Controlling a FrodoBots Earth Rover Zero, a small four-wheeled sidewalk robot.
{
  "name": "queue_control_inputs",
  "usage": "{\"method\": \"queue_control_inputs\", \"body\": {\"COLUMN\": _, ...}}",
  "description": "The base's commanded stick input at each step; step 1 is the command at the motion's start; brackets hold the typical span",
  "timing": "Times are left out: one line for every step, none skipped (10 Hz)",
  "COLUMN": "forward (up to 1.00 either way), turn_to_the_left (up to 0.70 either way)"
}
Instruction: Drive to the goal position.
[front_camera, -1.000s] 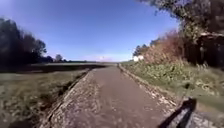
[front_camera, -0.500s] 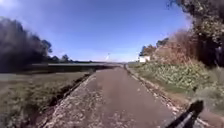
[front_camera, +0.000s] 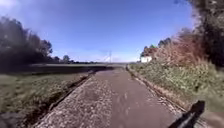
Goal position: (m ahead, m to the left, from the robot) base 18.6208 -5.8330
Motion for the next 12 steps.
{"method": "queue_control_inputs", "body": {"forward": 1.00, "turn_to_the_left": 0.00}}
{"method": "queue_control_inputs", "body": {"forward": 1.00, "turn_to_the_left": 0.00}}
{"method": "queue_control_inputs", "body": {"forward": 1.00, "turn_to_the_left": 0.00}}
{"method": "queue_control_inputs", "body": {"forward": 1.00, "turn_to_the_left": 0.00}}
{"method": "queue_control_inputs", "body": {"forward": 1.00, "turn_to_the_left": 0.00}}
{"method": "queue_control_inputs", "body": {"forward": 1.00, "turn_to_the_left": 0.00}}
{"method": "queue_control_inputs", "body": {"forward": 1.00, "turn_to_the_left": 0.00}}
{"method": "queue_control_inputs", "body": {"forward": 1.00, "turn_to_the_left": 0.00}}
{"method": "queue_control_inputs", "body": {"forward": 1.00, "turn_to_the_left": 0.00}}
{"method": "queue_control_inputs", "body": {"forward": 1.00, "turn_to_the_left": 0.00}}
{"method": "queue_control_inputs", "body": {"forward": 1.00, "turn_to_the_left": -0.09}}
{"method": "queue_control_inputs", "body": {"forward": 1.00, "turn_to_the_left": -0.27}}
